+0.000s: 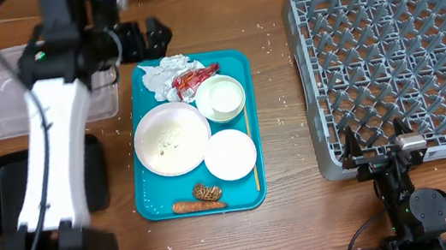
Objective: Sort waste into correct bins and load items into the dishwasher
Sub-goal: 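Reach the left gripper to the crumpled white tissue and grasp it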
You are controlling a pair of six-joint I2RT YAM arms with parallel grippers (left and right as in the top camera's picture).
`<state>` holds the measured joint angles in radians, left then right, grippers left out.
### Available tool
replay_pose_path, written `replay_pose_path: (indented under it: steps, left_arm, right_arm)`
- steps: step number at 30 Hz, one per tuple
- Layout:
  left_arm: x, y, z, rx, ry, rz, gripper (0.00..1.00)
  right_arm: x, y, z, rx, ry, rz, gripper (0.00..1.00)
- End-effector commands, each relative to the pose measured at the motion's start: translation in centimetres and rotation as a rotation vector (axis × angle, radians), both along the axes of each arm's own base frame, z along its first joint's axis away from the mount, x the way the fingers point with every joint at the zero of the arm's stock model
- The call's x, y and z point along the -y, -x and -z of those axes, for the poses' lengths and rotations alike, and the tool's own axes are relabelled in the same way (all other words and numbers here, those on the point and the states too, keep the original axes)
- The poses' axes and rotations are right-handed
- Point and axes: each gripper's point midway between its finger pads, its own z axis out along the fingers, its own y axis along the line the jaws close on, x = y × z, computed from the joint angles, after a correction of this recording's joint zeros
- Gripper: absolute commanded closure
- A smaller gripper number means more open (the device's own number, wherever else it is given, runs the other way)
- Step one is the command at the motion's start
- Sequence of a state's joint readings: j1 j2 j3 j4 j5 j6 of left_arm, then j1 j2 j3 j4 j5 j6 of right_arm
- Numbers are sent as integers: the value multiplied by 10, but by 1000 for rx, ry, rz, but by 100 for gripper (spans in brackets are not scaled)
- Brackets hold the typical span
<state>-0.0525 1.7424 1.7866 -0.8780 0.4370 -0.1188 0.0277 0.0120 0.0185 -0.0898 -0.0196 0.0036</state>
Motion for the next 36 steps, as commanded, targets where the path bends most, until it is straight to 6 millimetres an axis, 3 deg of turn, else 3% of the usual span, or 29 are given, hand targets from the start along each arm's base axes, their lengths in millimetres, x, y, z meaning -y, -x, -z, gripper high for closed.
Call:
replay_pose_path:
  steps: [1, 8, 14, 19, 21, 25, 28, 36]
  left_arm:
    - [-3, -30, 43, -39, -121, -33, 0]
    - [14, -55, 105, -130, -64, -2, 0]
    - [27, -68, 146, -160, -80, 16, 0]
    - [31, -80, 170, -135, -231, -38, 1]
    - [30, -82, 179, -122, -346, -82, 5]
    - [43, -77, 187, -123, -397, -71, 5]
    - [51, -72, 189, -132, -406, -57, 14]
    - [38, -67, 201, -197, -407, -179, 17]
  right_arm:
    - [-2, 0, 1, 5, 0, -7, 0]
    - [-2, 0, 1, 6, 0, -7, 0]
    - [-2, 0, 1, 5, 0, -7, 0]
    - [-2, 0, 1, 5, 0, -7, 0]
    - [-2, 0, 1, 5, 0, -6, 0]
    - [-2, 0, 1, 5, 0, -7, 0]
    - [-2, 0, 1, 5, 0, -7, 0]
    - [-2, 0, 1, 5, 0, -7, 0]
